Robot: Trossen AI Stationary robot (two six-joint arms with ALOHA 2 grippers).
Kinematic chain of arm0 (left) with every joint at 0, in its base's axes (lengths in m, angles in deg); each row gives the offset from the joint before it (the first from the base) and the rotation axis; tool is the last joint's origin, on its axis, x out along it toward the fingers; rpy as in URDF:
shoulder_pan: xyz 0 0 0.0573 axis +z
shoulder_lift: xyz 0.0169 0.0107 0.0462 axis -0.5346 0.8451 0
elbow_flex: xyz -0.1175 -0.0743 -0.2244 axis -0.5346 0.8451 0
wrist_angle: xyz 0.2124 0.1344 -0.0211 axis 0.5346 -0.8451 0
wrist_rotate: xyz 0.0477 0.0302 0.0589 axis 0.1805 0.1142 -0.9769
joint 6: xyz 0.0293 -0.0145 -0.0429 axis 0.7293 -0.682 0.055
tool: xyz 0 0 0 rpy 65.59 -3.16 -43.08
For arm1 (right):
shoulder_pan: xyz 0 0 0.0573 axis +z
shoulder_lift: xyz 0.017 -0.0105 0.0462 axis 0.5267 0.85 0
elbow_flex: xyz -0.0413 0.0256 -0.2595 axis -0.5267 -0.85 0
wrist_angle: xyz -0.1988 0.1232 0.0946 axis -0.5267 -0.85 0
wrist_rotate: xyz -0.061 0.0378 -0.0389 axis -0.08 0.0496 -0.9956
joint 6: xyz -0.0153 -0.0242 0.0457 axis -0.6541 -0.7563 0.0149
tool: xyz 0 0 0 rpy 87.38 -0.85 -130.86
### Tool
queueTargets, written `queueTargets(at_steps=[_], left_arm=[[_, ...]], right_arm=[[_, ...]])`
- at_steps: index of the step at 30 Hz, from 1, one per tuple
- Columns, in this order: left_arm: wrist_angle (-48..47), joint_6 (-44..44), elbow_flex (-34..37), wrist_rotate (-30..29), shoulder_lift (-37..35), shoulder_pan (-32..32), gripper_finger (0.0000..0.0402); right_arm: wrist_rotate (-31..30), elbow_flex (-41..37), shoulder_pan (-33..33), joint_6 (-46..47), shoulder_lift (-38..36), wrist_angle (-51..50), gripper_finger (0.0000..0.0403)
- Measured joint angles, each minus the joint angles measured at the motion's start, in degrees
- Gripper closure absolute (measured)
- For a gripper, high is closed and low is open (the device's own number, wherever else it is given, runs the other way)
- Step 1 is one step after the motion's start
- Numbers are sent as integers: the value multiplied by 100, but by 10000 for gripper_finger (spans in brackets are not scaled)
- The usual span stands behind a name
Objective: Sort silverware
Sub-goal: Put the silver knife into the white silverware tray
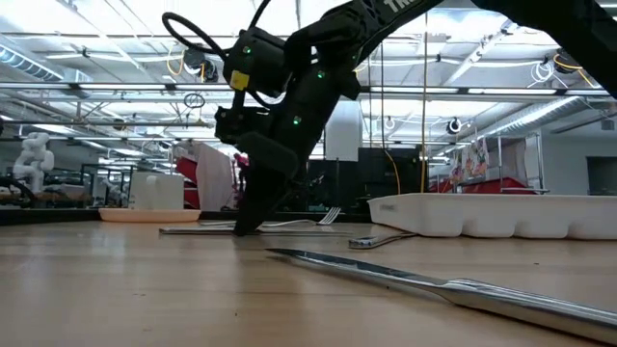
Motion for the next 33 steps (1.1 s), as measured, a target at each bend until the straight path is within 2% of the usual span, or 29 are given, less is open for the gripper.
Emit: queueTargets(at_steps=[6, 7, 16, 33], left_arm=[[-58, -31, 0, 0, 0, 0, 368], [-102, -34, 0, 0, 0, 0, 368], [-240, -33, 0, 2, 0, 0, 368], [-240, 3, 0, 0, 0, 0, 368]], right_arm=[[-66, -12, -41, -157, 31, -128, 377], [-65, -13, -41, -134, 31, -132, 387], [-71, 32, -4, -93, -90, -226, 400], [-76, 1702, 18, -585, -85, -1313, 403]])
